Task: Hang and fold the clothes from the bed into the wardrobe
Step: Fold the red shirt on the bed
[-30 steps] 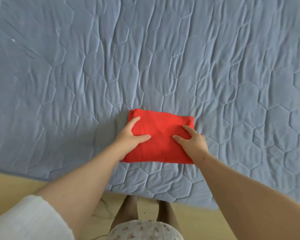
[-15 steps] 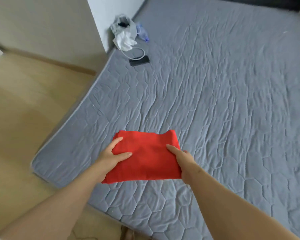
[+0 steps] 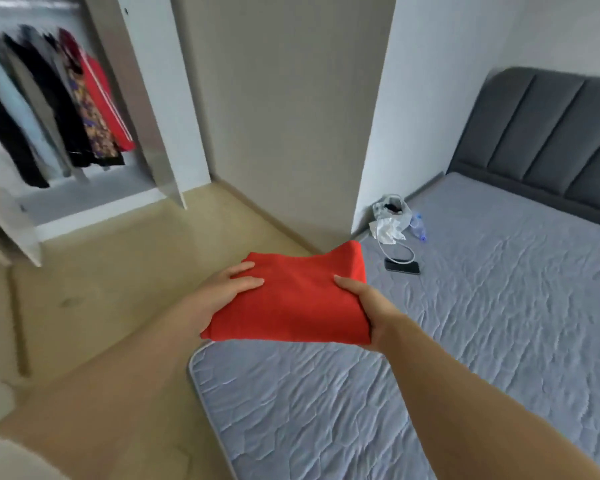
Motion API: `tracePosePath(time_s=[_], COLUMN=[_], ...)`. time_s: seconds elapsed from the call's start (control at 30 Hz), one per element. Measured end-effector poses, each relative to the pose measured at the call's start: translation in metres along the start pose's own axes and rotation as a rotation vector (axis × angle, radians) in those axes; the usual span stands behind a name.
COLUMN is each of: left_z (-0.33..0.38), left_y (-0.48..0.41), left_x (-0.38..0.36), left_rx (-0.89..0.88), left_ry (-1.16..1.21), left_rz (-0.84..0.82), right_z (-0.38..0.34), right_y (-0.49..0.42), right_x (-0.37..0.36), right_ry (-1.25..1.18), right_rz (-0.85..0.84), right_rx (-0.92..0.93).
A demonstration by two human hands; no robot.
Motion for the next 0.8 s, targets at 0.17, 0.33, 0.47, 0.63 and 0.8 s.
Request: tracePosePath(time_s=[0.17,0.33,0.47,0.63,0.8], left_z=[0.0,0.003,0.008,0.002,-0.003], left_y=[0.0,0.001,-0.001,-0.006,-0.027], left_x=[0.134,0.265,0.359,0.448,0.507], left_rx=[0.043,0.05,0.064,0.139,0.211], left_ry=[0.02,0.061,0.076,0.142,0.224], left_rz=[0.147,0.313,0.416,0.499,0.507], right_z=[-0.041,-0.078,-0.104,-0.13,-0.17], right_y=[-0.021,-0.047,-0.06,-0.074,-0.091], right_x=[-0.136,-0.269,-0.364,-0.462,-0.54], right_ry=[0.126,0.227,0.249,0.286,0.301], right_rz=[-0.125,-0.21,-0.264,-0.367,-0.497], right_rx=[0.03,0.073,0.124,0.101,0.122])
Point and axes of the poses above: each hand's wrist, its own y-axis away from the middle knuckle, its own x-axis out of the back of the hand, z = x × y, the point moved 10 cm from there along -y, towards the middle knuckle, and after that the axes turned 13 degrees about -x, right-handed, at the moved point
